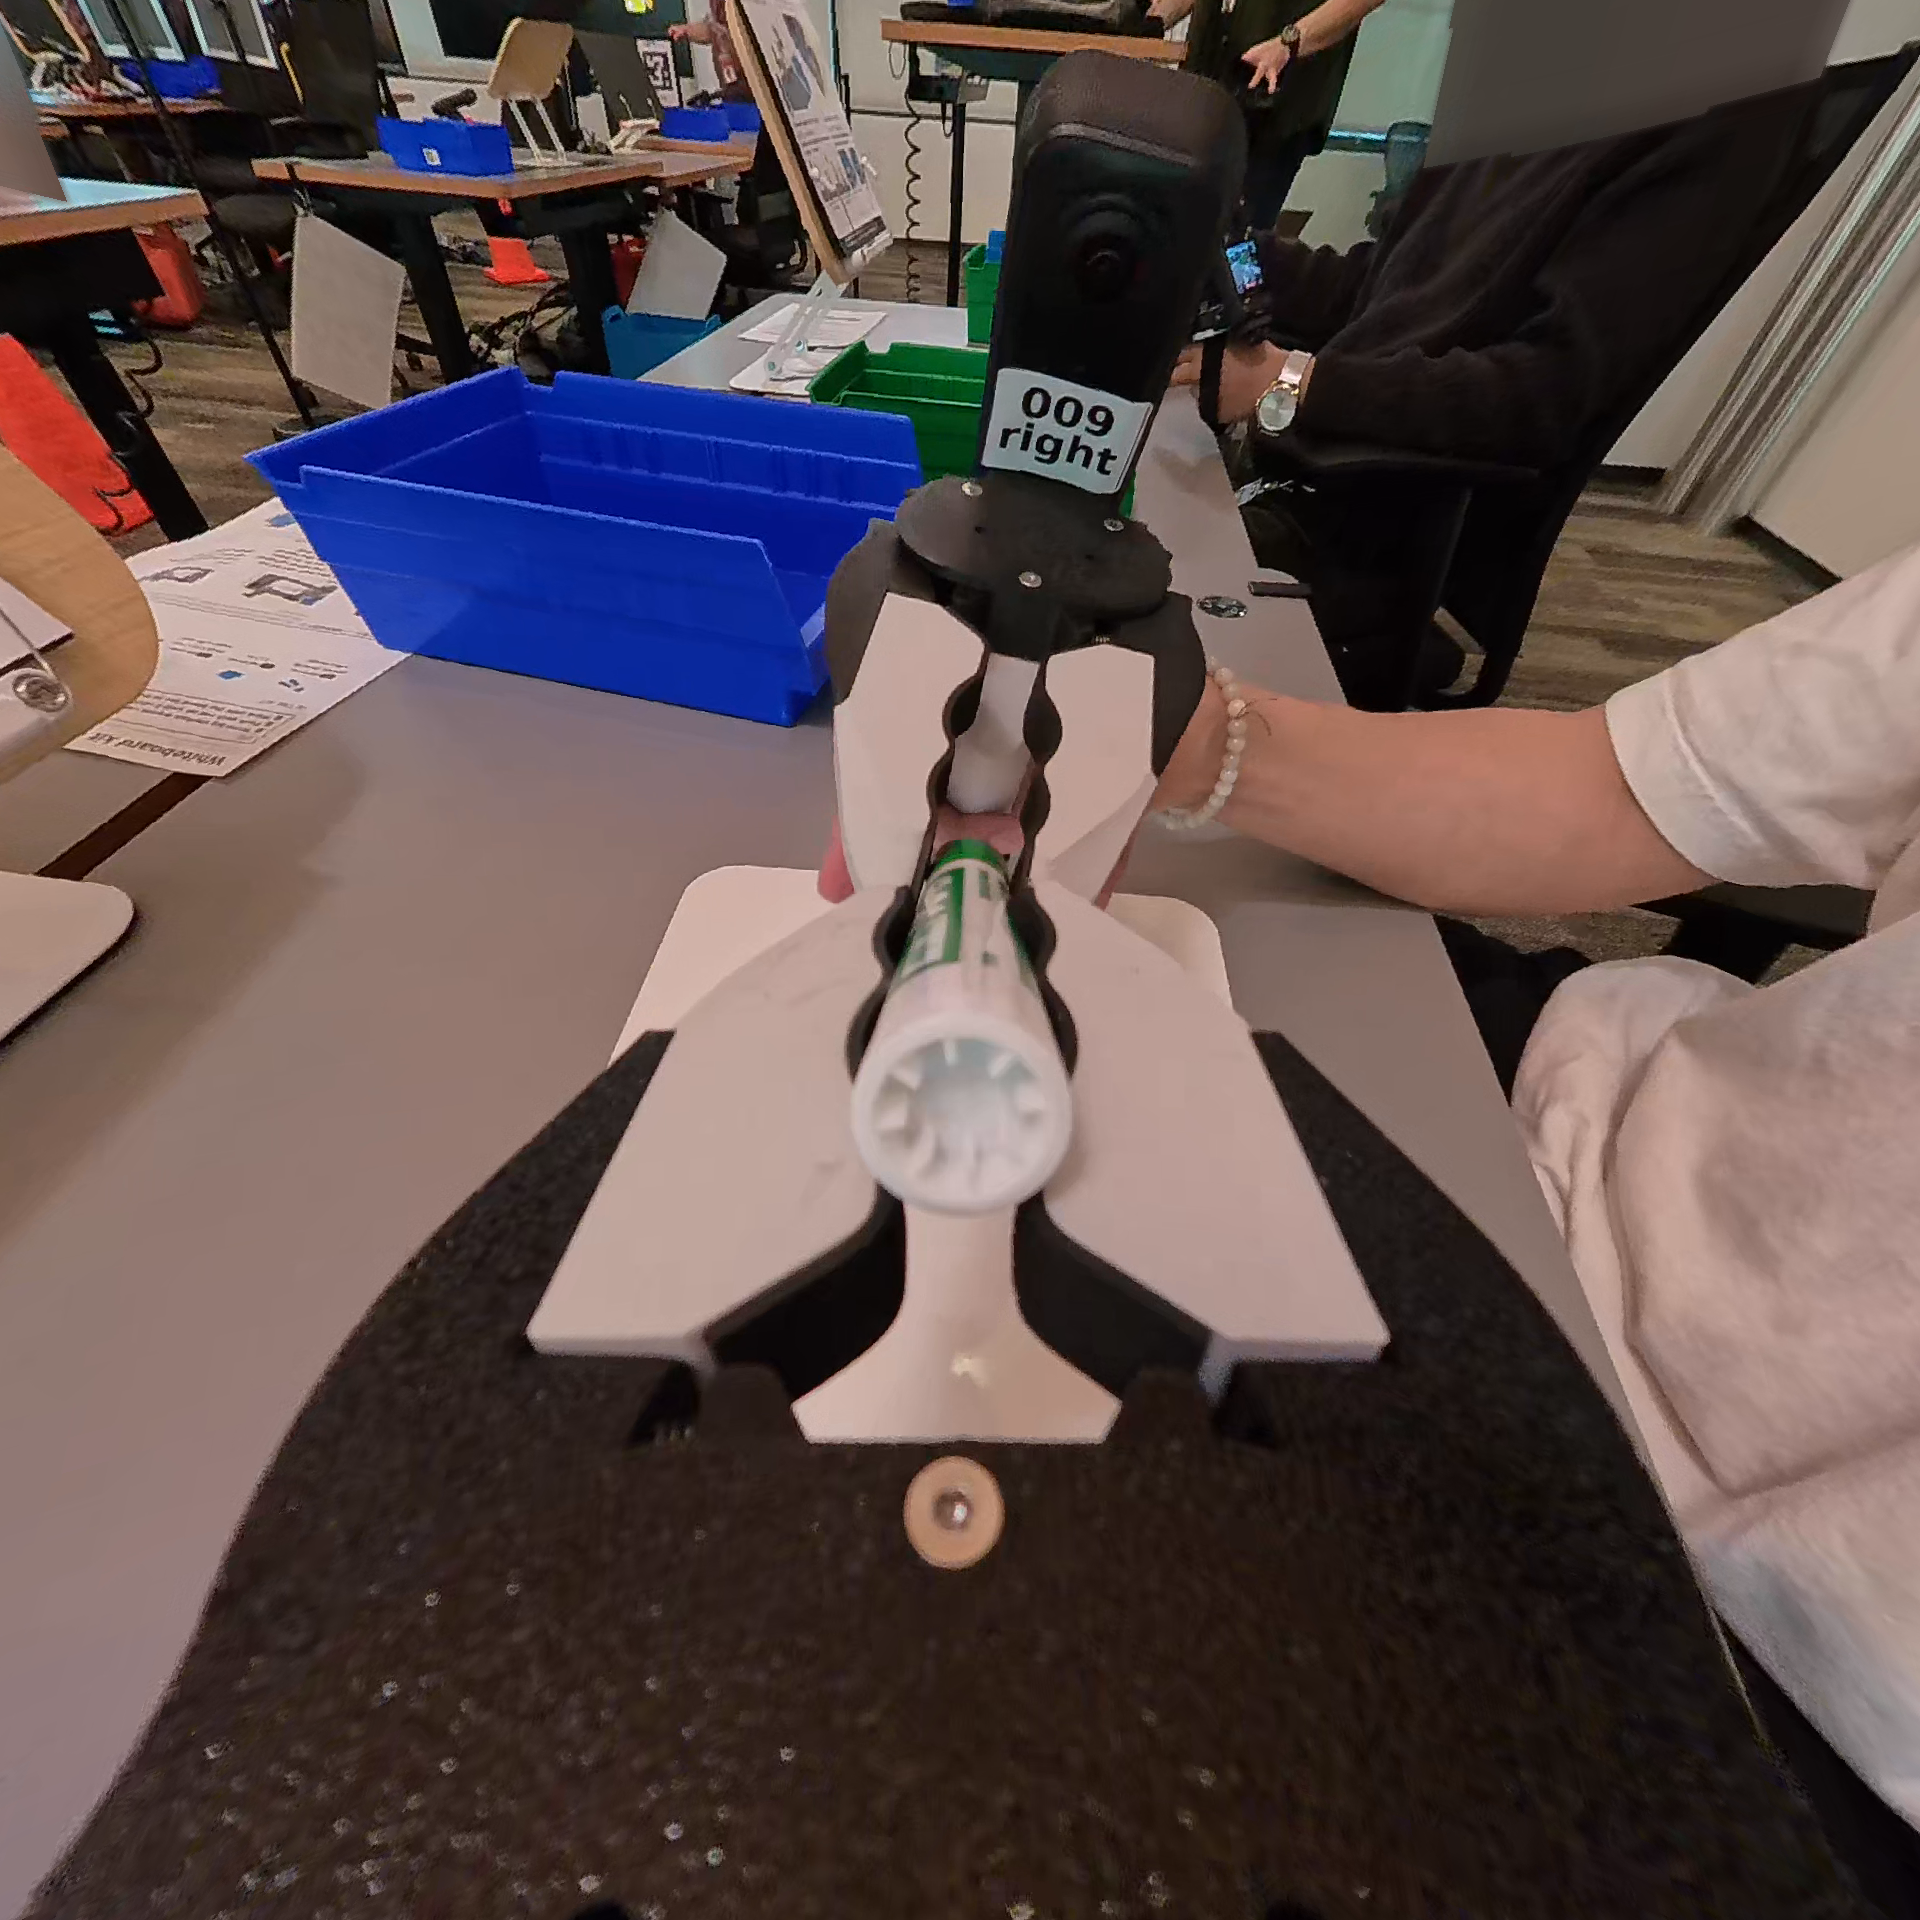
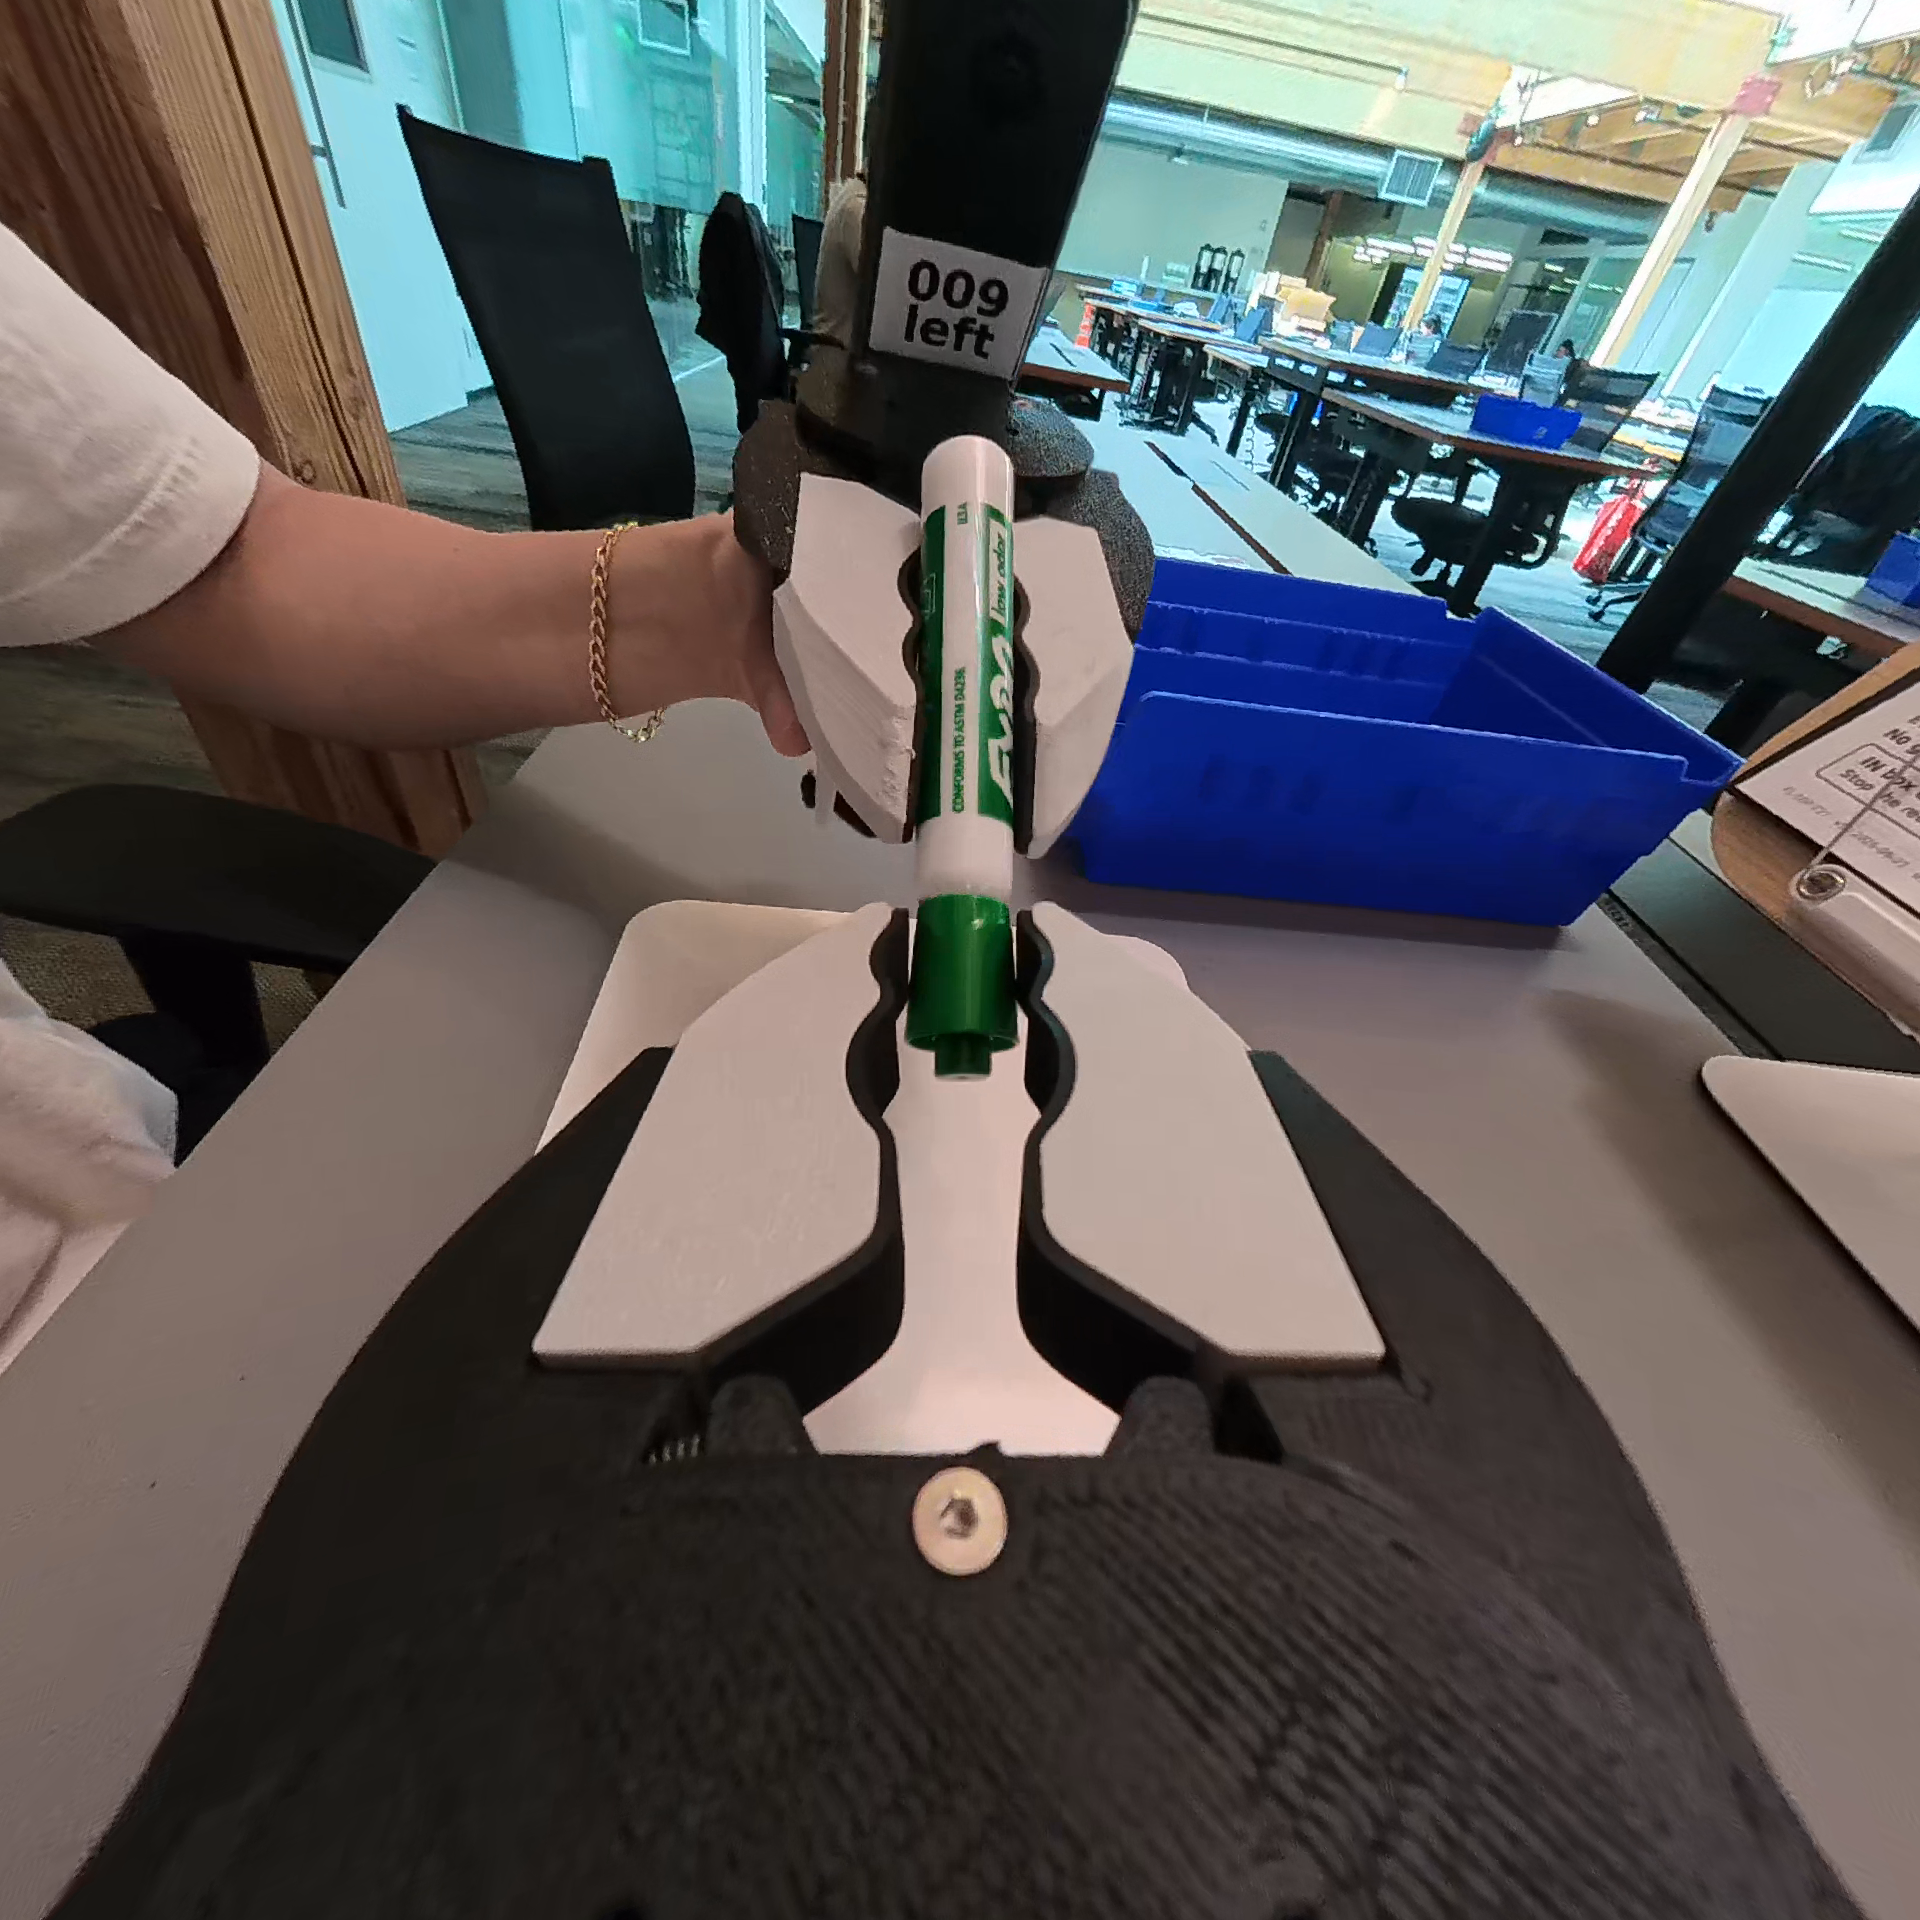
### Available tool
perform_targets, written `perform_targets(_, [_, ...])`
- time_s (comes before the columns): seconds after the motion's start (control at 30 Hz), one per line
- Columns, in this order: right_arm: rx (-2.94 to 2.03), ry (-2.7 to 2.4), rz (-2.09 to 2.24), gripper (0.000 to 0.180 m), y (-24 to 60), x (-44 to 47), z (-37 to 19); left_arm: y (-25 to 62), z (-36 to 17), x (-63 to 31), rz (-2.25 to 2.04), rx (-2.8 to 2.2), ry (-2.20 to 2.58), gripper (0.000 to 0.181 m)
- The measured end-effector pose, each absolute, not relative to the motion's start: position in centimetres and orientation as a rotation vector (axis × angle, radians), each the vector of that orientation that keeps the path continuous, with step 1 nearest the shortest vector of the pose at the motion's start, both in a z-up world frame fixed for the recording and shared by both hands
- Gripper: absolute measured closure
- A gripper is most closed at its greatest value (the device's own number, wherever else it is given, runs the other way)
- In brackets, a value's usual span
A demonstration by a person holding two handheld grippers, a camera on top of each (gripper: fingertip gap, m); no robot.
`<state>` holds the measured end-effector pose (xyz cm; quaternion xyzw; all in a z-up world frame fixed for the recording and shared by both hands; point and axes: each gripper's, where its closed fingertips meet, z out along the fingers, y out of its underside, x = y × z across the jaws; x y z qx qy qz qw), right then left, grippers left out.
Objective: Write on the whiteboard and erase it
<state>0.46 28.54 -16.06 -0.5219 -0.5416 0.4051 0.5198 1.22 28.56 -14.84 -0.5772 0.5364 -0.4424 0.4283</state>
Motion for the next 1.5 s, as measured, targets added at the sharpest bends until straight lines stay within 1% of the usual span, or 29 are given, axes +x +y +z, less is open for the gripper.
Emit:
perform_targets(0.4, [-1.327,-1.32,1.009,0.161,28.5,0.6,-16.6,28.5,-15.2,1.6,-1.103,-1.421,1.343,0.162])
perform_targets(0.57, [-1.376,-1.364,0.867,0.161,28.7,0.7,-17.0,28.5,-15.4,1.6,-1.089,-1.431,1.344,0.162])
perform_targets(0.73, [-1.347,-1.429,0.6,0.161,29.3,1.0,-17.4,28.8,-15.6,1.7,-1.112,-1.488,1.287,0.162])
perform_targets(0.83, [-1.331,-1.473,0.42,0.16,29.6,1.1,-17.6,29.0,-15.7,1.7,-1.245,-1.619,1.158,0.162])
perform_targets(0.87, [-1.361,-1.473,0.434,0.16,29.6,1.1,-17.8,29.0,-15.9,1.6,-1.278,-1.641,1.142,0.162])
perform_targets(0.93, [-1.411,-1.442,0.529,0.16,29.7,0.9,-18.1,29.1,-16.1,1.4,-1.183,-1.574,1.192,0.162])
perform_targets(1.03, [-1.456,-1.363,0.885,0.16,28.6,0.5,-17.4,28.4,-15.6,1.2,-1.018,-1.462,1.299,0.162])
perform_targets(1.07, [-1.456,-1.366,0.909,0.16,28.5,0.5,-17.5,28.3,-15.6,1.2,-0.978,-1.443,1.325,0.162])
perform_targets(1.13, [-1.455,-1.425,0.713,0.16,29.1,0.6,-18.3,28.5,-16.1,1.2,-0.926,-1.47,1.351,0.162])
perform_targets(1.2, [-1.415,-1.443,0.542,0.16,29.5,0.6,-18.1,28.8,-16.1,1.2,-1.033,-1.519,1.267,0.162])
perform_targets(1.3, [-1.431,-1.45,0.477,0.16,29.8,0.7,-18.2,29.2,-16.1,1.0,-1.321,-1.618,1.062,0.162])
perform_targets(1.33, [-1.454,-1.451,0.492,0.16,29.8,0.8,-18.5,29.3,-16.3,1.0,-1.313,-1.607,1.058,0.162])
perform_targets(1.43, [-1.53,-1.393,0.835,0.16,29.1,0.5,-18.9,28.8,-16.8,1.0,-0.982,-1.44,1.284,0.162])
perform_targets(1.47, [-1.536,-1.396,0.864,0.159,29.0,0.5,-19.1,28.6,-16.8,1.0,-0.896,-1.402,1.344,0.162])
perform_targets(1.5, [-1.523,-1.417,0.786,0.159,29.3,0.6,-19.3,28.6,-16.9,1.0,-0.831,-1.389,1.384,0.162])
